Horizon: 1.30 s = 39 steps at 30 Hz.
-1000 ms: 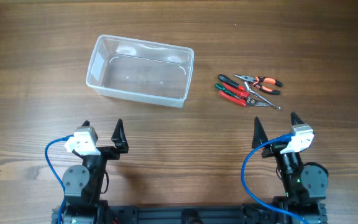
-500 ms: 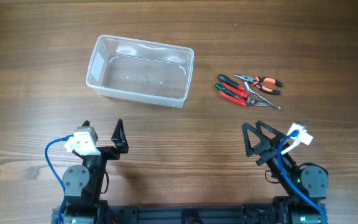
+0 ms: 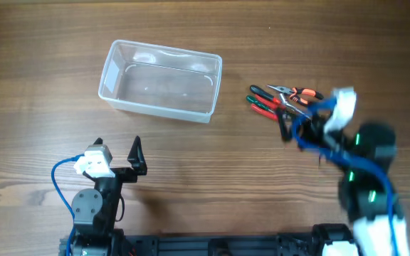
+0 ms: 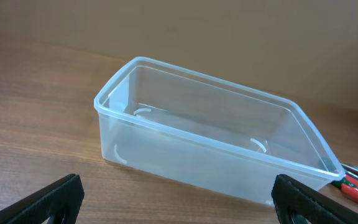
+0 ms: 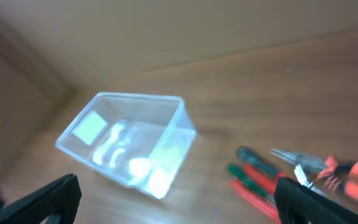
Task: Pack container
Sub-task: 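Move the right gripper to the container's right rim and grasp it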
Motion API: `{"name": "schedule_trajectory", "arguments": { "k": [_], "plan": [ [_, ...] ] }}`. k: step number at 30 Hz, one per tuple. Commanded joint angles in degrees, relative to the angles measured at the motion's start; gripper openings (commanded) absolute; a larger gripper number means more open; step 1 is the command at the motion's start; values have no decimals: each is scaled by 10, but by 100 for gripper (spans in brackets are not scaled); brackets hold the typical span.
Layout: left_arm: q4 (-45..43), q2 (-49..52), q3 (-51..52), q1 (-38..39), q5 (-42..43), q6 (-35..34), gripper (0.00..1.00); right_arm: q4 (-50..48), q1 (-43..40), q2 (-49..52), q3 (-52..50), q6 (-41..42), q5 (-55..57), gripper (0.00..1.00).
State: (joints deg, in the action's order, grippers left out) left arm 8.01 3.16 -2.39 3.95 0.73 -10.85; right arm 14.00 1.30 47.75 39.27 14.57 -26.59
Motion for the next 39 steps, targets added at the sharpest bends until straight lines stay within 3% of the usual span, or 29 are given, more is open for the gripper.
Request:
{"name": "schedule_trajectory", "arguments": {
  "k": [1,5,8,11,17,22,26,32,39],
  "plan": [
    [1,0,3,-3,-2,-5,100,80,4,155,178,-98,15,100],
    [1,0,3,-3,-2,-5,100,199,40,296,366,-99,52,99],
    [1,0,2,-3,-2,-5,100,303,116,397,530,-99,188,100],
    [1,0,2,-3,-2,-5,100,335,180,445,607,-99,230,99],
    [1,0,2,-3,-2,-5,100,280,274,475,623,-24,167,100],
    [1,0,2,-3,-2,-5,100,310,308,528,623,165,274,87],
    [1,0,3,-3,-2,-5,100,327,324,593,623,242,312,83],
    [1,0,2,-3,-2,-5,100,362,331,676,623,307,378,83],
    [1,0,2,-3,-2,-5,100,375,330,739,623,304,394,78]
  ]
}}
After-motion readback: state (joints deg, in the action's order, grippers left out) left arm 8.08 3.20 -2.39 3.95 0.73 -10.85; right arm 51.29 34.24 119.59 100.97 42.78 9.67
